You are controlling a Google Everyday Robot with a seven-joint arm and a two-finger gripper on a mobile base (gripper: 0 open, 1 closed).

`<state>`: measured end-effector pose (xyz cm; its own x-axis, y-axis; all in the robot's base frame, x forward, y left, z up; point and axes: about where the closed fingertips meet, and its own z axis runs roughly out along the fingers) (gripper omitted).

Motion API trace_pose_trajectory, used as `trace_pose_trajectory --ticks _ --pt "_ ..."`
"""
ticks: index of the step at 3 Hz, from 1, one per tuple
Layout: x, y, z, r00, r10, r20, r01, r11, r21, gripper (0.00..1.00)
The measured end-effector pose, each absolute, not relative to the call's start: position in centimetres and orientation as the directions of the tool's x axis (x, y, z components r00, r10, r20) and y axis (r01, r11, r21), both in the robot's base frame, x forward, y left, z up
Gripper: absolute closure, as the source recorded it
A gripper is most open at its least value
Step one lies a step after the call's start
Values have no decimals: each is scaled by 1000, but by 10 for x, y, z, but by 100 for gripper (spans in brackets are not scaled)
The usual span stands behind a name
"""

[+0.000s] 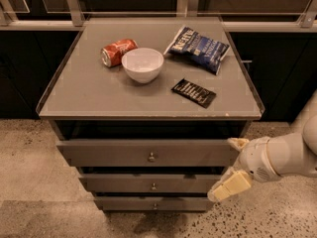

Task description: Open top drawer

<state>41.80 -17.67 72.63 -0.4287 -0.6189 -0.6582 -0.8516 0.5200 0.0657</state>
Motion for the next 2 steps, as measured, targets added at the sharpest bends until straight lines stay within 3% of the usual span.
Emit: trace_pose_trajectory --ticks 2 --pt "469 -163 704 -393 -610 -688 -870 489 64 0"
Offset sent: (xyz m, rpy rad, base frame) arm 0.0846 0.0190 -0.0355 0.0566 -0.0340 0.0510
